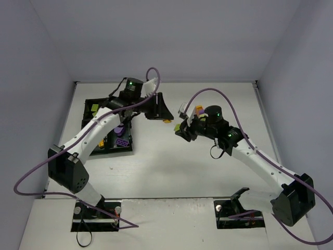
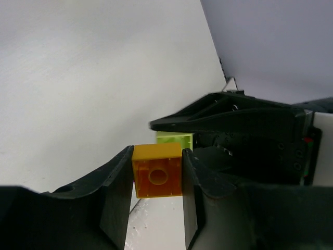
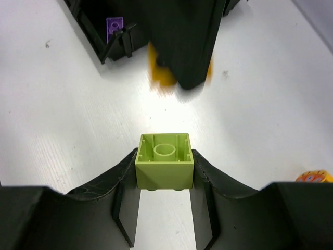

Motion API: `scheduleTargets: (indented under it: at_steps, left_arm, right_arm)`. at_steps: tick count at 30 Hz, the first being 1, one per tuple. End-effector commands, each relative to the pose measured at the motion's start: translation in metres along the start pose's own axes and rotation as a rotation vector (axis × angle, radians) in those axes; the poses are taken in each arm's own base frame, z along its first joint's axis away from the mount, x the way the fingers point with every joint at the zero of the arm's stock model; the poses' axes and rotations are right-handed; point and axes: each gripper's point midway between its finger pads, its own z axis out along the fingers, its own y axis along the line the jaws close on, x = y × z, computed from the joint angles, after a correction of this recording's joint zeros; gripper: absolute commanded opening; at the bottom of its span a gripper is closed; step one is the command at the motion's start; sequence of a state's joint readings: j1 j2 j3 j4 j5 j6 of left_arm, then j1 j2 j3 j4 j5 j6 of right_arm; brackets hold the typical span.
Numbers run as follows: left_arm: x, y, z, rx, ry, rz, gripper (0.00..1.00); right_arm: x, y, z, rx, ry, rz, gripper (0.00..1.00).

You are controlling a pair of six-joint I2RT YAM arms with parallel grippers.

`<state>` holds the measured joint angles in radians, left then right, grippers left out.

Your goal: Sort the legos into containers by color

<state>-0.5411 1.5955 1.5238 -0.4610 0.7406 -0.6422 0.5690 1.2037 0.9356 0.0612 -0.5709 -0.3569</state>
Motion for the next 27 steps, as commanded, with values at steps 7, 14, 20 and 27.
scheduleTargets:
  at_steps: [7, 14, 20, 27]
  left_arm:
    - [-0.059, 0.039, -0.098, -0.138, -0.247, 0.028, 0.02]
    - [-0.049, 0.178, -0.203, -0.614, -0.454, -0.232, 0.02]
    - [-0.011, 0.259, -0.245, -0.906, -0.515, -0.412, 0.03]
    - [0.012, 0.31, -0.236, -1.021, -0.457, -0.486, 0.23]
  right_arm:
    - [0.012, -0.006, -0.01, 0.082, 0.005, 0.027, 0.0]
    - [0.015, -0.007, -0.012, 0.096, 0.017, 0.035, 0.0]
    - [0.015, -0.007, -0.013, 0.096, 0.014, 0.033, 0.0]
    - [0.014, -0.005, -0.014, 0.09, 0.008, 0.033, 0.0]
